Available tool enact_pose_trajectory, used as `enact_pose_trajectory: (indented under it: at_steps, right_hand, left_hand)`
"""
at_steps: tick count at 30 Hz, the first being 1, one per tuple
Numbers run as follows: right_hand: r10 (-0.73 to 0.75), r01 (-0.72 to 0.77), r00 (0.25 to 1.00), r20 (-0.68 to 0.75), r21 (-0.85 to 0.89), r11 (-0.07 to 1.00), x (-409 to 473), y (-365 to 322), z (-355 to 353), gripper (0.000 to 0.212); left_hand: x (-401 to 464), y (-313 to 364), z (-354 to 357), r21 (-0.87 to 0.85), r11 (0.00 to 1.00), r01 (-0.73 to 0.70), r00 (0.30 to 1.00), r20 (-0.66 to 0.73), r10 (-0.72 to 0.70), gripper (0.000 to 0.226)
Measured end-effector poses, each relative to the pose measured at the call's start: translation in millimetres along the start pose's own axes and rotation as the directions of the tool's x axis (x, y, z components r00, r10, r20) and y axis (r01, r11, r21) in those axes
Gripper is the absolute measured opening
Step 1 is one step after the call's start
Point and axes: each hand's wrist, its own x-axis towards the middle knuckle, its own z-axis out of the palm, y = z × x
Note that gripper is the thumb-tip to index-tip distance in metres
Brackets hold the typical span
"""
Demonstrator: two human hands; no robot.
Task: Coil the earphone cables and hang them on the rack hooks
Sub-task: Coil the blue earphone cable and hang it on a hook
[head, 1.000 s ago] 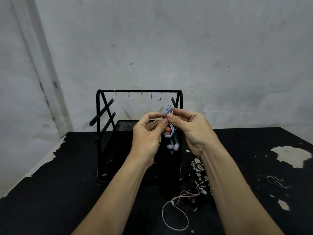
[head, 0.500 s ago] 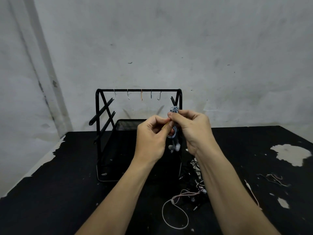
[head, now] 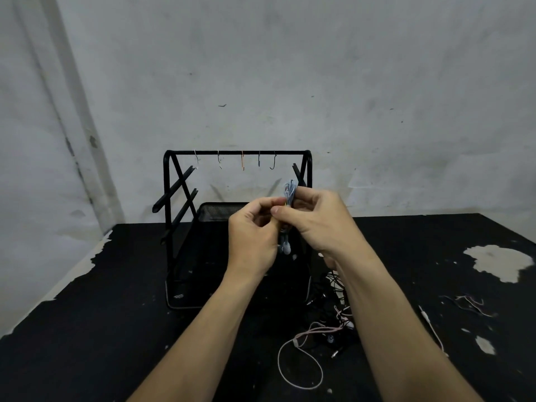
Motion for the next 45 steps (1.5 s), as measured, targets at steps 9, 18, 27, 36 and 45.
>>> enact_pose_trajectory:
  at_steps: [9,18,27,36,45]
  right_hand:
    - [-0.059,0.06,0.983,0.172,-0.003,0.998,3,-2,-12,0.019]
    - [-0.104,0.138,0.983,0.149,-0.237,0.962,3,-8,-20,0.028]
    - [-0.032,0.035,0.998,-0.05,0.061,0.998,1,-13,-20,0.013]
    - [-0.238,0.122,0.932,-0.274,-0.383,0.916,-7,-12,-2,0.005]
    - [0.007,-0.012,0.99,-0.138,-0.036,0.999,-9,-15,9,0.013]
  left_hand:
    - [6,3,-2,-0.115,0.985,0.126,0.992,-0.005,-0.127,0.015]
    - [10,6,-9,-0.189,0.952,0.241,0.97,0.093,-0.227,0.018]
    - [10,13,-7,-0.46,0.824,0.33,0.944,0.139,-0.3,0.015]
    - [7,10,-5,-0.255,0.955,0.153,0.984,-0.047,-0.17,0.013]
    - [3,13,0,-0.065,0.995,-0.075,0.993,-0.092,0.069,0.015]
